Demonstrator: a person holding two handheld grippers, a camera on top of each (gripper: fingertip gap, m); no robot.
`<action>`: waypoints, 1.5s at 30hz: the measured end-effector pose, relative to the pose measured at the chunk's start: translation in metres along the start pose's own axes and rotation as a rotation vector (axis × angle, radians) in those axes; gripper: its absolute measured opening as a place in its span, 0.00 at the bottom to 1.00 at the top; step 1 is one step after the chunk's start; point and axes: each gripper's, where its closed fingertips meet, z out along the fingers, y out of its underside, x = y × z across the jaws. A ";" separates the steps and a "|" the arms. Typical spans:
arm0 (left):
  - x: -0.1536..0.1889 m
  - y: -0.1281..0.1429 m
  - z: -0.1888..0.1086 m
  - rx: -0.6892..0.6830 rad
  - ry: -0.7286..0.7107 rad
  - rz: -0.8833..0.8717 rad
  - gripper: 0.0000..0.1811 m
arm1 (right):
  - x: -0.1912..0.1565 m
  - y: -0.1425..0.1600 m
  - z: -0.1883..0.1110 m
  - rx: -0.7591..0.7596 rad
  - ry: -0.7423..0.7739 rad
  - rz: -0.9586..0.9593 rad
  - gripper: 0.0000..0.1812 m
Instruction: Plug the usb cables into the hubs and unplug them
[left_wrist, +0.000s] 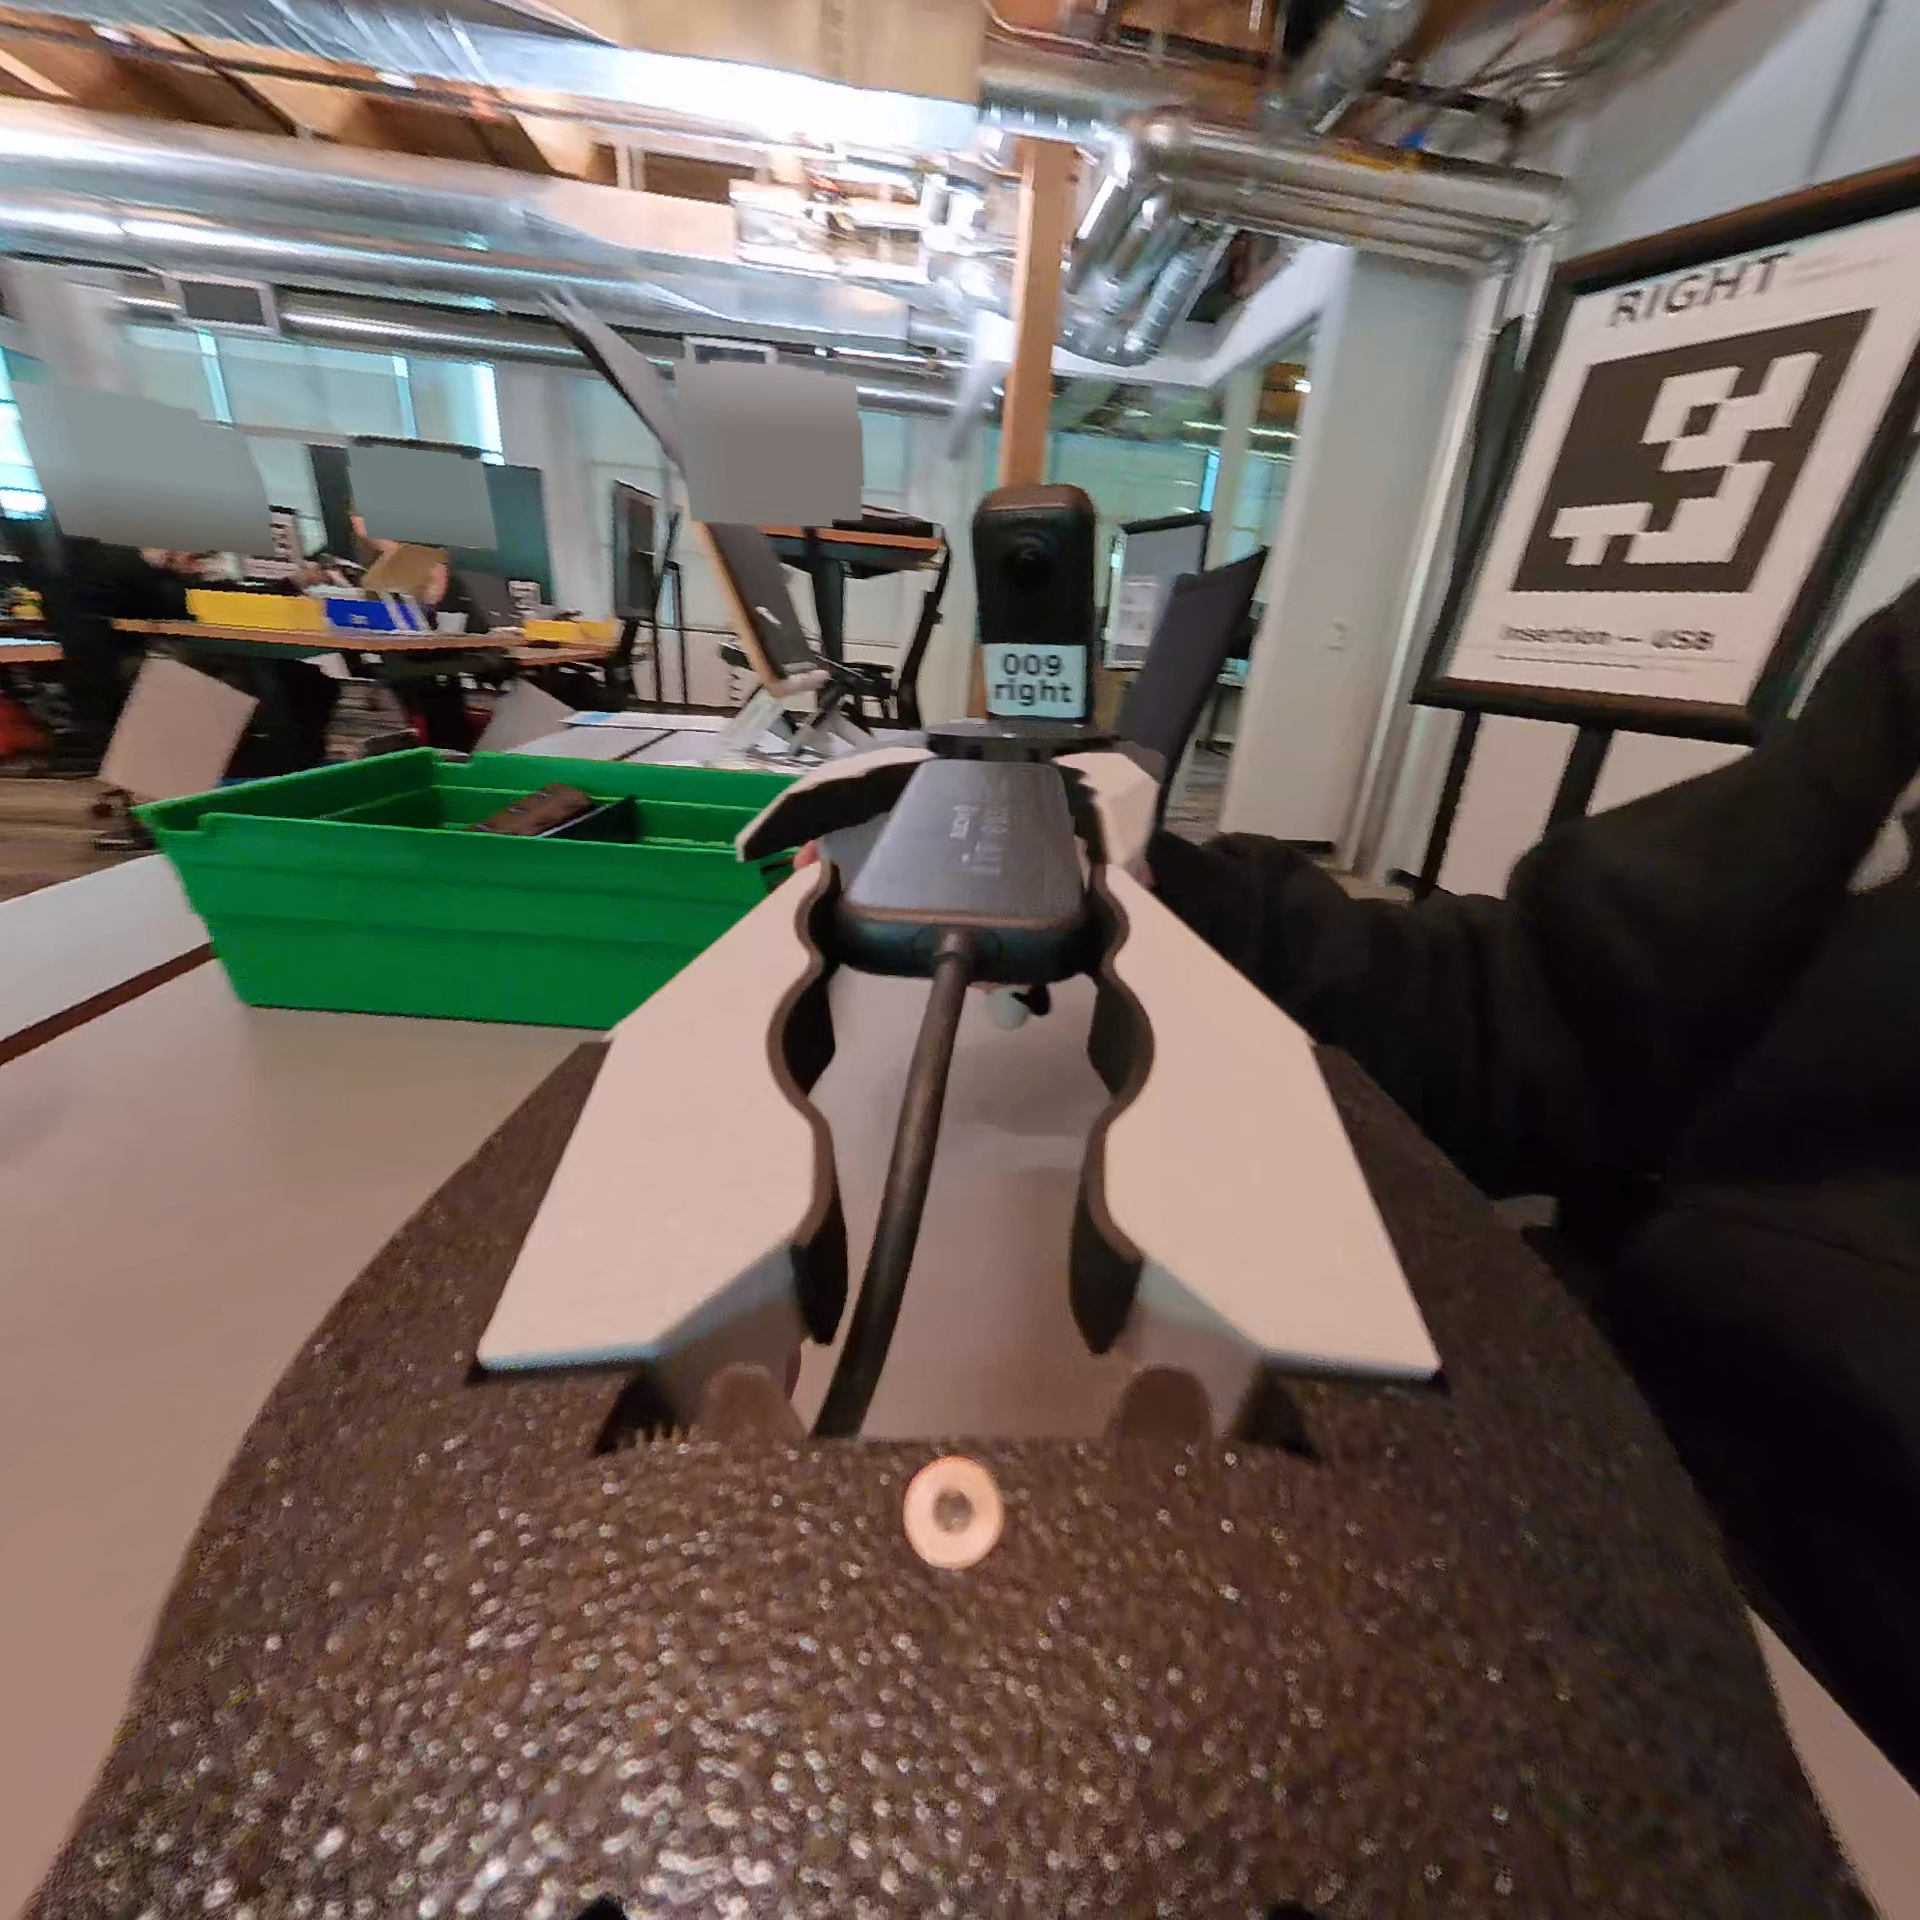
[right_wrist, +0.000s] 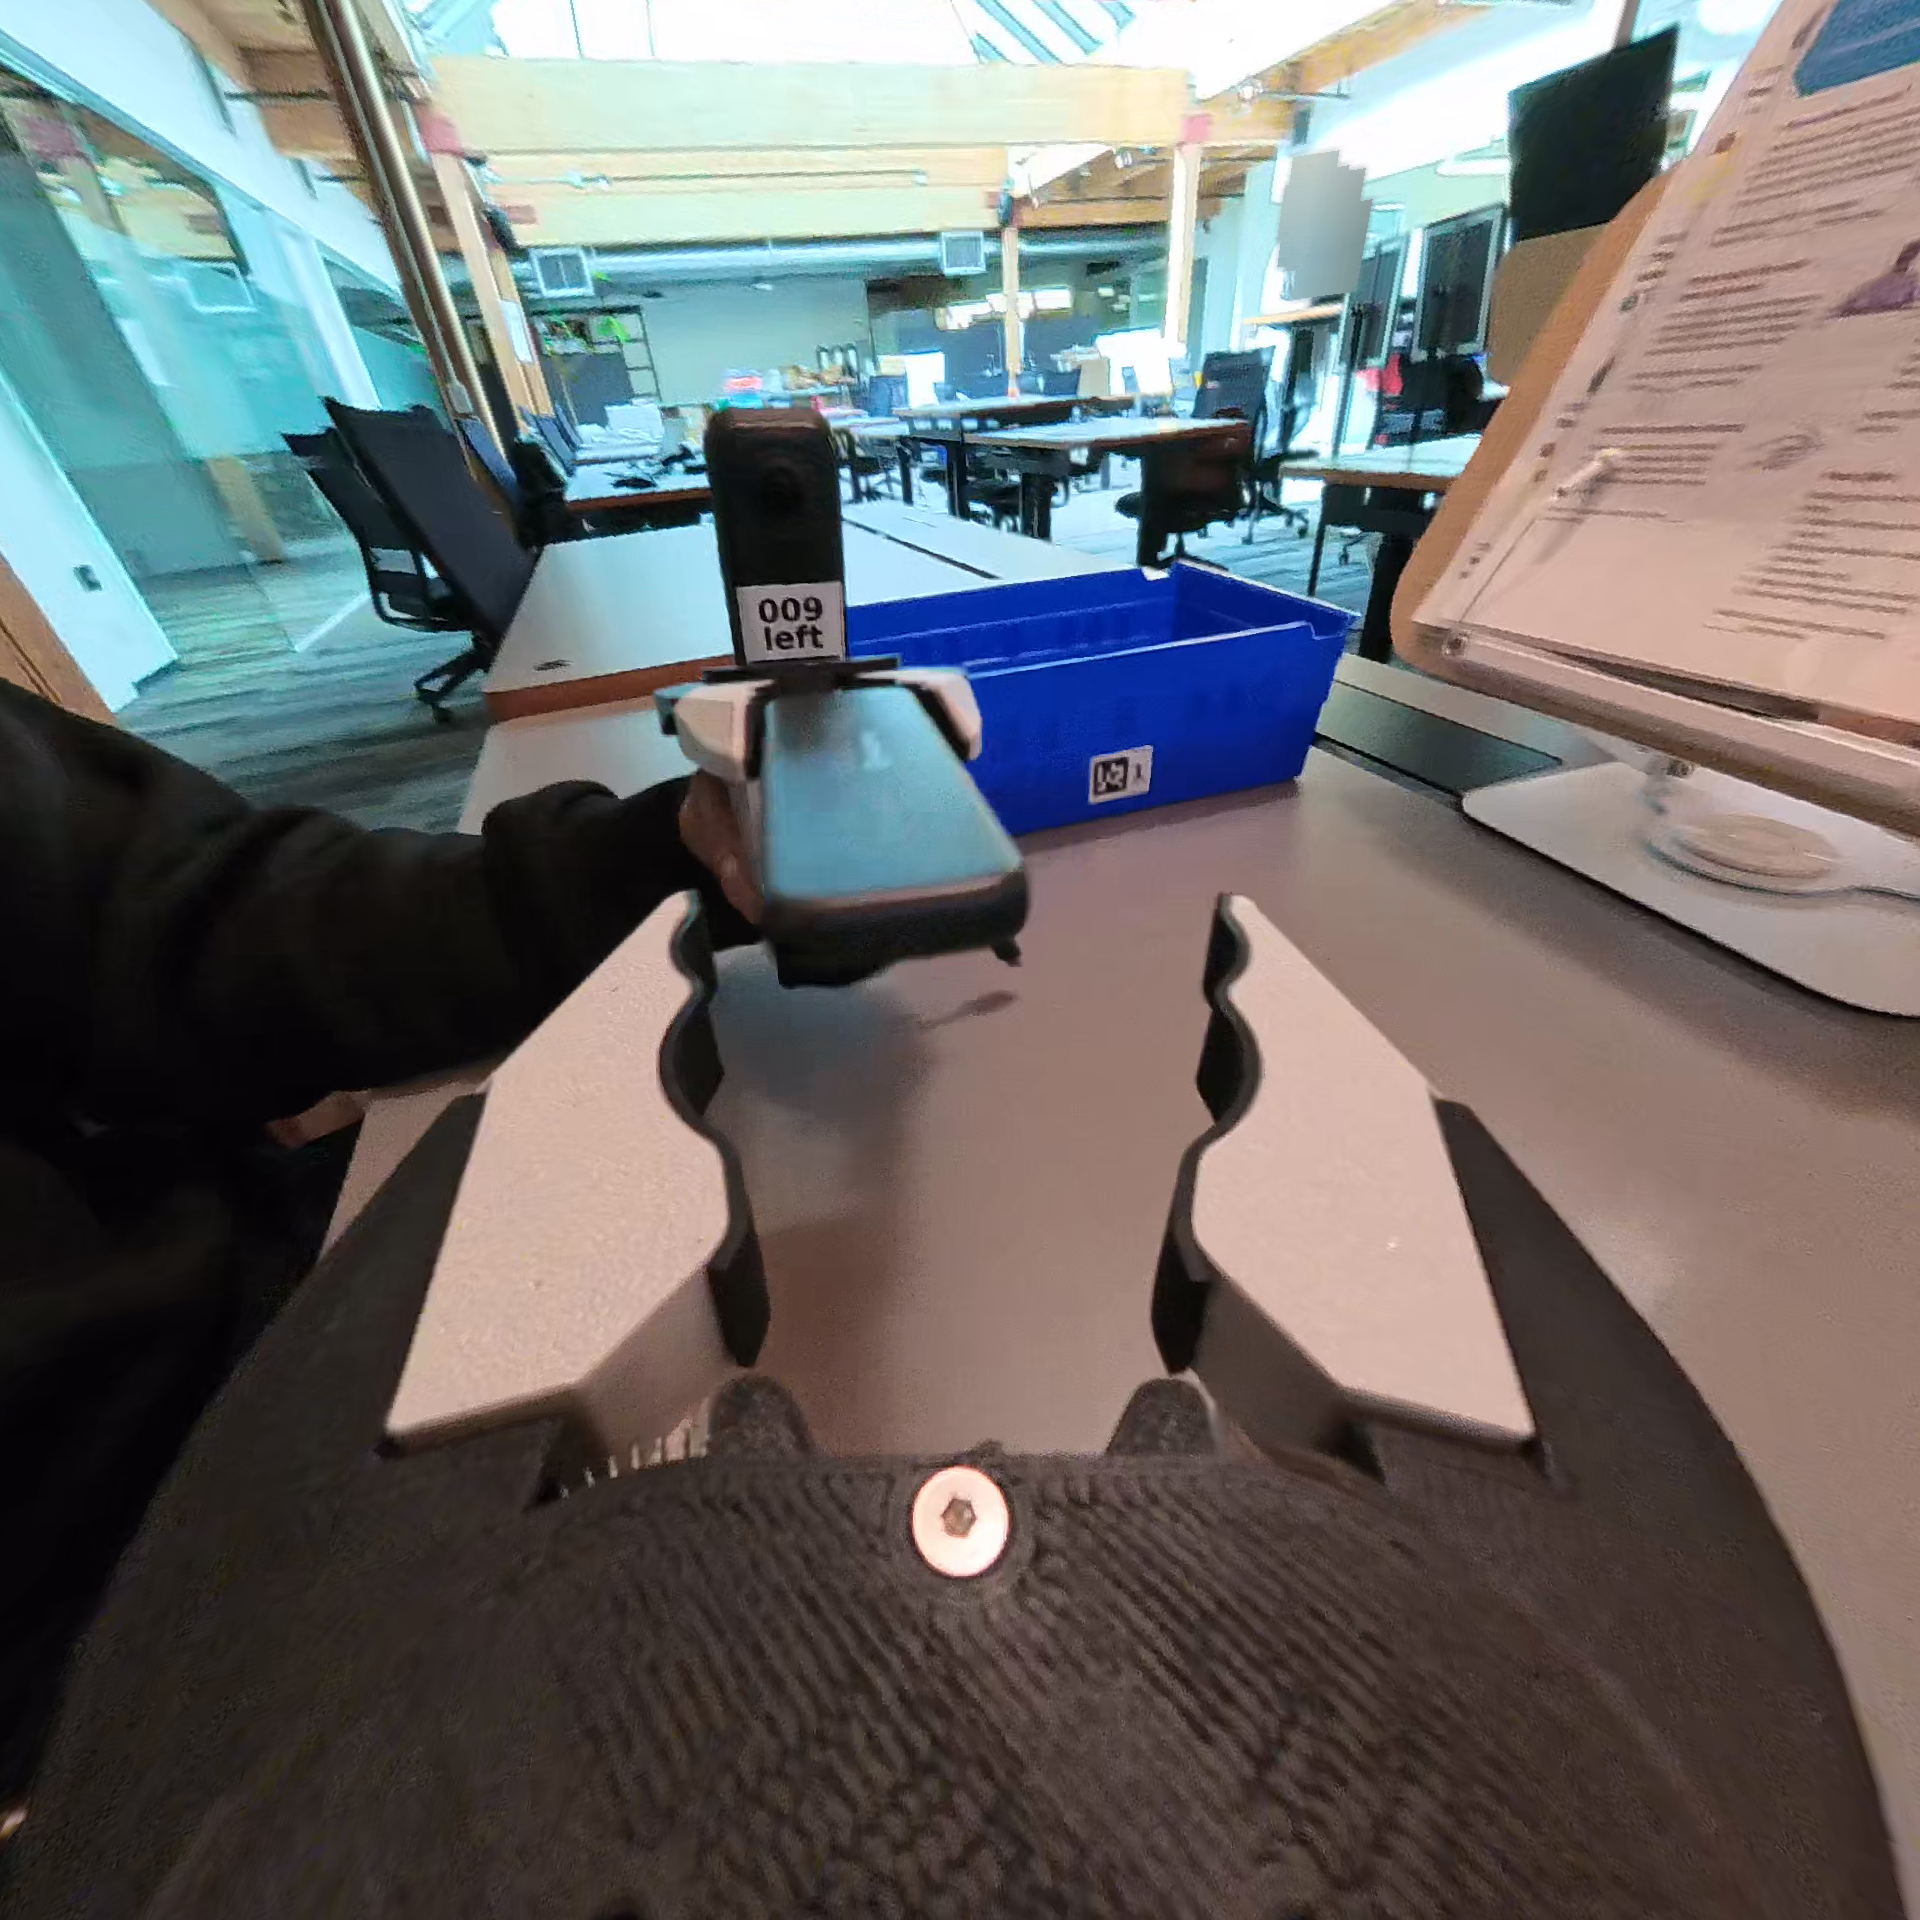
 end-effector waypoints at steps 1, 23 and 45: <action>0.004 0.002 0.003 -0.006 0.020 -0.001 0.25 | 0.000 -0.003 0.000 0.024 -0.004 -0.001 0.49; -0.013 -0.019 -0.003 0.115 -0.103 -0.036 0.45 | -0.011 -0.010 0.008 0.011 0.027 -0.116 0.29; -0.037 -0.030 -0.018 0.198 -0.260 -0.028 0.46 | 0.108 -0.177 -0.092 -0.052 0.537 -0.445 0.29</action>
